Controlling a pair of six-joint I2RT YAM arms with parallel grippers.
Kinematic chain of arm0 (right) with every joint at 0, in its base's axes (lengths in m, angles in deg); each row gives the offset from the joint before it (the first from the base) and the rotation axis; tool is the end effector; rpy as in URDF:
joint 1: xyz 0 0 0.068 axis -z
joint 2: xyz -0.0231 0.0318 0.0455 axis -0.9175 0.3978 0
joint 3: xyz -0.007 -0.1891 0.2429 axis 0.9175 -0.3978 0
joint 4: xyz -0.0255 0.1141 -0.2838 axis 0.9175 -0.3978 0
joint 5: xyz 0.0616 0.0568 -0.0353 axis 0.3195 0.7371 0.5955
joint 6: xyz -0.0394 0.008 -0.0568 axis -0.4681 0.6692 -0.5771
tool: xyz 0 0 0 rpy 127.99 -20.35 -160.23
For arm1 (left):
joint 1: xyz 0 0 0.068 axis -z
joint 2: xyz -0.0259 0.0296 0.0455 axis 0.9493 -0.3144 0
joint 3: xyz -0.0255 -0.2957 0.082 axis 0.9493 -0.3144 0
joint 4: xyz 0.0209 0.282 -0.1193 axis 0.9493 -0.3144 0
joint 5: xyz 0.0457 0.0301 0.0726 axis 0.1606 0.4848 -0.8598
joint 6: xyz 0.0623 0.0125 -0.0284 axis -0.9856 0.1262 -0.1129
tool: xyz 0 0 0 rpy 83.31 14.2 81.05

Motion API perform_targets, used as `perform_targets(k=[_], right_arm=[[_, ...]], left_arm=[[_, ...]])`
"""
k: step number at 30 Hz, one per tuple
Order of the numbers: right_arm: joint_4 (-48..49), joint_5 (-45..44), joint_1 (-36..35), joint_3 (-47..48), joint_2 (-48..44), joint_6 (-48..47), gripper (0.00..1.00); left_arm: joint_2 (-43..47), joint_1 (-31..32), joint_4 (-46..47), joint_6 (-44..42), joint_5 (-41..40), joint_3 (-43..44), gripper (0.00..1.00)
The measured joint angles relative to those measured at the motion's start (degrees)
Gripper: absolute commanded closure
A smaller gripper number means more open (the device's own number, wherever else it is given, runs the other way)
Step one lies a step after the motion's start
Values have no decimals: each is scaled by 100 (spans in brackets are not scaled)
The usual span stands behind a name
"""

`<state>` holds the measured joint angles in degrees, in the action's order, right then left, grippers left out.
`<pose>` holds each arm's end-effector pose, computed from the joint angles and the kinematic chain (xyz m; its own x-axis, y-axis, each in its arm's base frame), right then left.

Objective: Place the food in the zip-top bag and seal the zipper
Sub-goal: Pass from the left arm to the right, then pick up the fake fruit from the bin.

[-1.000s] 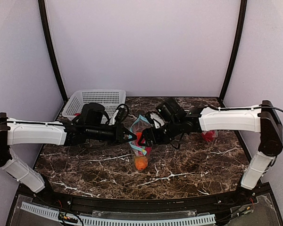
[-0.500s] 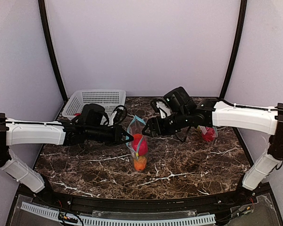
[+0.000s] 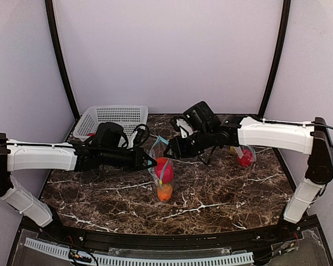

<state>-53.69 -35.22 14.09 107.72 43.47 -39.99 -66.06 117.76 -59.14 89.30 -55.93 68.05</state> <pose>0.2680 0.3629 0.2845 -0.8035 -0.1857 -0.5656 -0.5027 0.7206 0.4775 0.2415 -0.2804 0.2445 -0.8426 -0.0526 -0.5359 0.4352 0.5195 -0.7353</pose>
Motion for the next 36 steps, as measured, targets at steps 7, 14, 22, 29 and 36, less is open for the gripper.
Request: perform_targets(k=[7, 14, 22, 29, 36], right_arm=[[-90, -114, -2, 37, 87, 20, 80], [-210, -190, -2, 37, 87, 28, 100], [-269, -186, -2, 37, 42, 13, 100], [-289, -181, -2, 44, 11, 9, 100], [-289, -173, -2, 46, 11, 2, 100]], left_arm=[[22, 2, -35, -24, -116, 0, 99], [31, 9, -98, -90, -271, 0, 99], [76, 11, -682, -374, -634, 79, 46], [365, -133, -1821, -1141, -876, 944, 21], [741, -1648, -2697, -1919, -791, 1884, 16]])
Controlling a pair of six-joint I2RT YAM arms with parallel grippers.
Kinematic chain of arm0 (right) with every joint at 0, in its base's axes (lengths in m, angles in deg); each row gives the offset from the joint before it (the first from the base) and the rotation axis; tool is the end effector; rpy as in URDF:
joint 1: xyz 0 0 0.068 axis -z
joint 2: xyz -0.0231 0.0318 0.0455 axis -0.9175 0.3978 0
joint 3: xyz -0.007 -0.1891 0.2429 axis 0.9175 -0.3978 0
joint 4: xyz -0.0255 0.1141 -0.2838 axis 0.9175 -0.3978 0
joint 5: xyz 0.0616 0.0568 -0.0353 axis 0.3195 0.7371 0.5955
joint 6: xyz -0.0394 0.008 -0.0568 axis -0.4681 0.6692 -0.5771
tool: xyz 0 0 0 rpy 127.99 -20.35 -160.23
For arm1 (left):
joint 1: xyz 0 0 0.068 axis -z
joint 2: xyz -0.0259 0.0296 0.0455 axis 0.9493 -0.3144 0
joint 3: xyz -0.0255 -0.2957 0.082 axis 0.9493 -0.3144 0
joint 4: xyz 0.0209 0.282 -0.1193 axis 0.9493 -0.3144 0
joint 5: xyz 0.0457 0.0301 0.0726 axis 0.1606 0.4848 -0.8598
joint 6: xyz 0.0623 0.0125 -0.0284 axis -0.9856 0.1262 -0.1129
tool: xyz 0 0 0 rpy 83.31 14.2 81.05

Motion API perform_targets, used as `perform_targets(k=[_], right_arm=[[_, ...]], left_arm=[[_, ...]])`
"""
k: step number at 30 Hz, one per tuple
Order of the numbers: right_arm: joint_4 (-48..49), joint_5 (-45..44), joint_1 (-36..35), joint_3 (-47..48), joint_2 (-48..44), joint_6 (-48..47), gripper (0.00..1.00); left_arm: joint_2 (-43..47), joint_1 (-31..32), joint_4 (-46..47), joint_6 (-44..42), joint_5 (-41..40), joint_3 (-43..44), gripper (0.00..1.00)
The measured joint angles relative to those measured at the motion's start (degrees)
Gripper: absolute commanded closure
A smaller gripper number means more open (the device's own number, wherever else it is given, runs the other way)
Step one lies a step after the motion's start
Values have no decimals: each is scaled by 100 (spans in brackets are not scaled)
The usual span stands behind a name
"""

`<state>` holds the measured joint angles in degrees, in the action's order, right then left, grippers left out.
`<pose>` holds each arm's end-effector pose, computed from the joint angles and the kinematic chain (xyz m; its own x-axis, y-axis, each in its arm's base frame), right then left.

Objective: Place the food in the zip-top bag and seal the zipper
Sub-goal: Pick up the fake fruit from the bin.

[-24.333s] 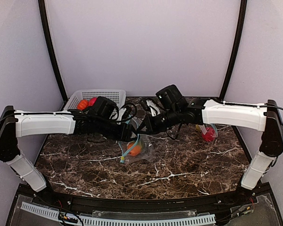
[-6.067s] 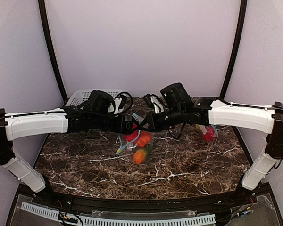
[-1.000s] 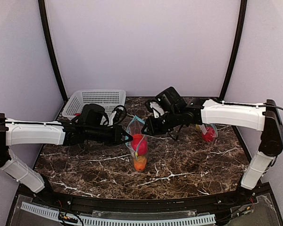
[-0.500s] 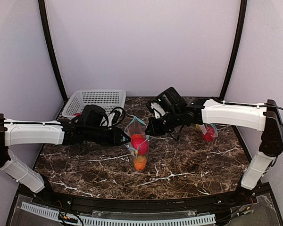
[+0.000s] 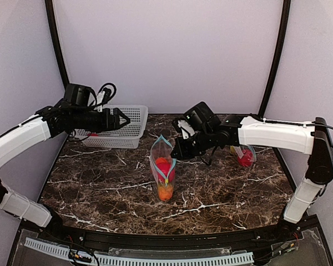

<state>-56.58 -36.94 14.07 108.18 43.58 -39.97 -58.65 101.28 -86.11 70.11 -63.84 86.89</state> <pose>0.2673 0.3596 0.2820 -0.8135 -0.1950 -0.5479 -0.4819 0.7533 0.4475 0.3002 -0.1856 0.3685 -0.6346 -0.1032 -0.7659 0.4358 0.7706 -0.4650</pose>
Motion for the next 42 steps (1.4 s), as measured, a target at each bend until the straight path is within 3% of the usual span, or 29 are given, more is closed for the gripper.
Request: perform_targets(k=[7, 14, 22, 32, 42], right_arm=[[33, 92, 0, -2, 0, -2, 100], [173, 254, 0, -2, 0, -2, 100], [361, 435, -2, -90, 0, -2, 100], [509, 555, -39, -149, 0, -2, 100], [597, 605, -83, -153, 0, -2, 100]], left_arm=[[-920, -1440, -308, -315, -98, 610, 17], [-2549, -2192, -466, -376, -415, 1248, 20], [-3744, -2573, -907, -551, -970, 2135, 16], [-4690, -2900, -1751, -916, -944, 3187, 12], [-5274, -2929, -2190, -1211, -516, 3438, 22]])
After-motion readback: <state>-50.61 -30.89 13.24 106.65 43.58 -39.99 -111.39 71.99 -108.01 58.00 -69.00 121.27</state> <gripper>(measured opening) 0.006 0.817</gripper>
